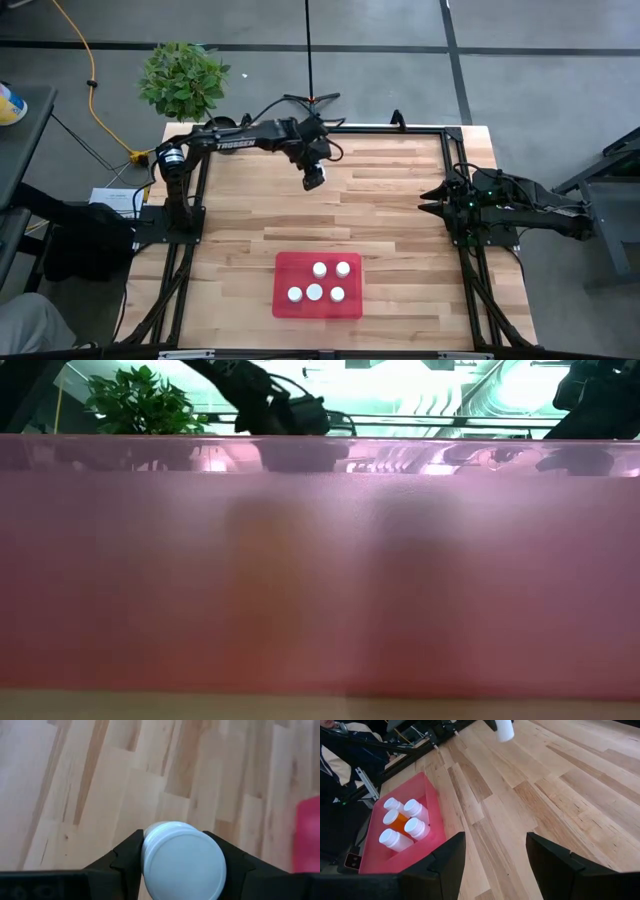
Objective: Pick and place pill bottles into a basket
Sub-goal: Put the white pill bottle into the bin
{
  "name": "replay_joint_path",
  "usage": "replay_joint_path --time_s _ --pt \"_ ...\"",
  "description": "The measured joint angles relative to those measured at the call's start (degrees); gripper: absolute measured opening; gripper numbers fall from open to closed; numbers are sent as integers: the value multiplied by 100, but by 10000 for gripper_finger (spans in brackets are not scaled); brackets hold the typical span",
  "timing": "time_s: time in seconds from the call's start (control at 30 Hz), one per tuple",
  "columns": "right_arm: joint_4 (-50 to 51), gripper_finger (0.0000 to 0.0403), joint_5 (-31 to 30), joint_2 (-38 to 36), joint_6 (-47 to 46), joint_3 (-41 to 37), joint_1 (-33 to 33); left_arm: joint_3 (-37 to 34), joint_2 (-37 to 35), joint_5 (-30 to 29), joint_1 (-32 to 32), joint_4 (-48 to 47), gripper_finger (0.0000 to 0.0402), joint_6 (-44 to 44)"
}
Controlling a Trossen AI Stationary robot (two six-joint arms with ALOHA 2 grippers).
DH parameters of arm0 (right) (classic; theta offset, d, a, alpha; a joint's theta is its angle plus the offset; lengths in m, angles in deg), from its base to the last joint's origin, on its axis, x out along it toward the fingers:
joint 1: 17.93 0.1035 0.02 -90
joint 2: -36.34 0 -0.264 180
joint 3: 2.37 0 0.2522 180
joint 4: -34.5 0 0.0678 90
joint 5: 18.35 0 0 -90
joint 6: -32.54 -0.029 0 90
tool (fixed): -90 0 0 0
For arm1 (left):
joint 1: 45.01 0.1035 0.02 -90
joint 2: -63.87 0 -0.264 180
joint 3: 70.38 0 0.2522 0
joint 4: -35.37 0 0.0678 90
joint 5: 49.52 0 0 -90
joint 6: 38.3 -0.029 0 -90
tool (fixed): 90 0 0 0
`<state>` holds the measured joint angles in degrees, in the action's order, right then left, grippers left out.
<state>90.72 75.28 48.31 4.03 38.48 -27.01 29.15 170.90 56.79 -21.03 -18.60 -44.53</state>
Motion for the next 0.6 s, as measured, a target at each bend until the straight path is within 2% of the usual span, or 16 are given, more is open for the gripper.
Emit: replay_joint_path --time_s 0.27,0.6 --pt "0 199 5 0 0 0 2 675 0 618 -1 -800 209 11" --pt "0 199 29 0 0 0 0 1279 -2 2269 -234 -1647 209 108"
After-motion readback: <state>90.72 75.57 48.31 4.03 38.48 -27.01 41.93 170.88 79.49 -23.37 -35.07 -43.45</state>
